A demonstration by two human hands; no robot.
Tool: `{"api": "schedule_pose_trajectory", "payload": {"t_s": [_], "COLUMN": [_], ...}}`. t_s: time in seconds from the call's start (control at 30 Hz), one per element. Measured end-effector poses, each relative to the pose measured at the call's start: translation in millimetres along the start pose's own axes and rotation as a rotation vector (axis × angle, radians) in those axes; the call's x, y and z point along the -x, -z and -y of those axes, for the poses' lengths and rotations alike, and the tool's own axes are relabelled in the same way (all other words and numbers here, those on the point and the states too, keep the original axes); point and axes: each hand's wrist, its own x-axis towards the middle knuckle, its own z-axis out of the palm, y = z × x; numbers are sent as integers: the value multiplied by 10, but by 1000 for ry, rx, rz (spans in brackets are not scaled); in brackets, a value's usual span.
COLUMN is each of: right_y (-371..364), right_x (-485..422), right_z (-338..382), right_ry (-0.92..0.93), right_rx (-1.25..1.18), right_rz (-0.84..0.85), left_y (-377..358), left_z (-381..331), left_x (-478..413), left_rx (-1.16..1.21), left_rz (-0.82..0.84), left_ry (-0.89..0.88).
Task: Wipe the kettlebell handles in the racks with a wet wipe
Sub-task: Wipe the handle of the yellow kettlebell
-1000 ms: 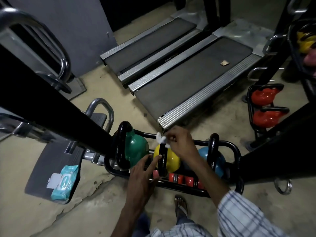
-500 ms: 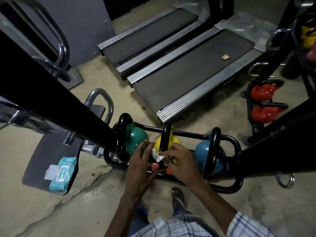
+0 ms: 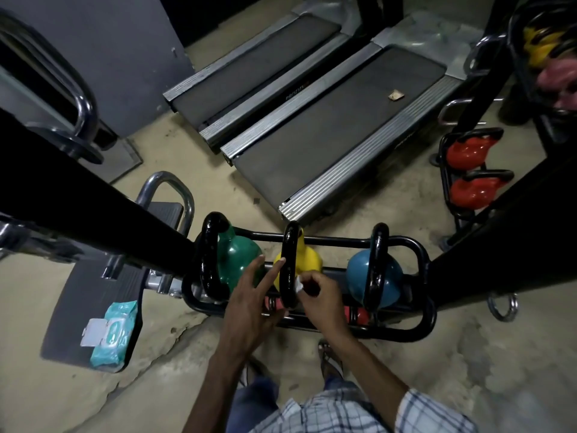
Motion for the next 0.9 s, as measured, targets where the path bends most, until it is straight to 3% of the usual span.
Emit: {"api": "schedule_pose_trajectory", "payload": {"t_s": [0.1,0.3,0.5,0.67,0.9], "right_y": [-61,182,187,89,-61], "right_x": [-81,60,65,168,-74], "right_z": [-40,-128,-188,-223,199], "right_ry": [9,34,54,10,-81], "right_rx": [110,3,65,96,-142], "right_rz": [103,111,141,60,-141], "left_y": [-10,-29,-10,-12,-20], "left_z": [-31,-49,-41,-55,-5], "left_x": [-9,16,-5,-8,-40], "left_rx": [-6,-16,10,14,10], "left_rz": [-14,-17,-21,-23,-5], "left_ry": [31,50,54,51,53]}}
